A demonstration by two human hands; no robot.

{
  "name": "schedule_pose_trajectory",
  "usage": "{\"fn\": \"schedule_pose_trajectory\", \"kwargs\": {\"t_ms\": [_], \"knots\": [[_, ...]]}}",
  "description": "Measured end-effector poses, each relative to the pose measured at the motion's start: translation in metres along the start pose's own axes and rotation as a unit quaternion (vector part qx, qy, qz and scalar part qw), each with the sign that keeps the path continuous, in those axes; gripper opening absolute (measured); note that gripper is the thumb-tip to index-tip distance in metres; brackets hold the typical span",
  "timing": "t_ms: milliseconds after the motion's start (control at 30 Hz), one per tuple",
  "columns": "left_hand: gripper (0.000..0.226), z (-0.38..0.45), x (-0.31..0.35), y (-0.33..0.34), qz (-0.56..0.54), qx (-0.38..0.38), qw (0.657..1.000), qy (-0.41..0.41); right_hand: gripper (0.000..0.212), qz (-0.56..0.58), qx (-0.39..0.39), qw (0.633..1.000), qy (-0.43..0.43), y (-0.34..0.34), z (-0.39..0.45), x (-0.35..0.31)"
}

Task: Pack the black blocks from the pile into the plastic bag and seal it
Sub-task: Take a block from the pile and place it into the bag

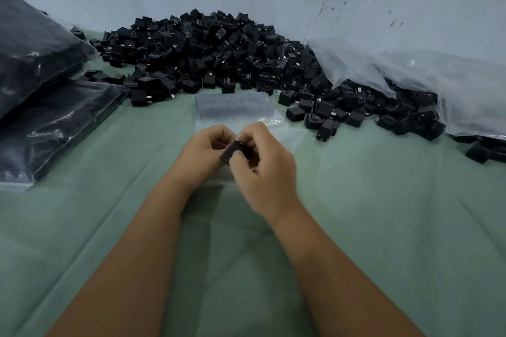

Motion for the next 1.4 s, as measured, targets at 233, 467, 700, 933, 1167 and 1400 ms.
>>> {"fn": "schedule_pose_trajectory", "kwargs": {"t_ms": [233,467,700,933,1167,1400], "knots": [[0.012,0.000,0.010,-0.011,-0.091,0.062,0.993,0.043,0.022,-0.226,-0.131,0.958,0.116,0.010,0.005,0.042],[0.035,-0.002,0.009,-0.021,-0.135,0.099,0.986,0.025,0.012,-0.095,-0.118,0.954,0.258,0.002,0.000,0.055],[0.034,-0.008,-0.032,-0.057,0.135,0.281,0.939,-0.143,0.024,-0.016,-0.220,0.934,0.280,0.018,-0.005,0.060],[0.038,-0.007,-0.040,-0.054,0.152,0.251,0.939,-0.178,0.021,-0.133,-0.251,0.947,0.153,0.029,-0.006,0.049],[0.042,-0.006,-0.040,-0.052,0.162,0.226,0.940,-0.196,0.032,-0.106,-0.289,0.942,0.136,0.047,0.003,0.050],[0.042,-0.005,-0.040,-0.052,0.155,0.229,0.942,-0.192,0.045,-0.234,-0.391,0.890,0.026,0.101,0.042,0.051]]}}
Point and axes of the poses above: each hand's wrist, its own z-axis towards the middle knuckle, its own y-axis out of the palm, x = y × z, the point moved 8 cm from there along z, towards the middle knuckle
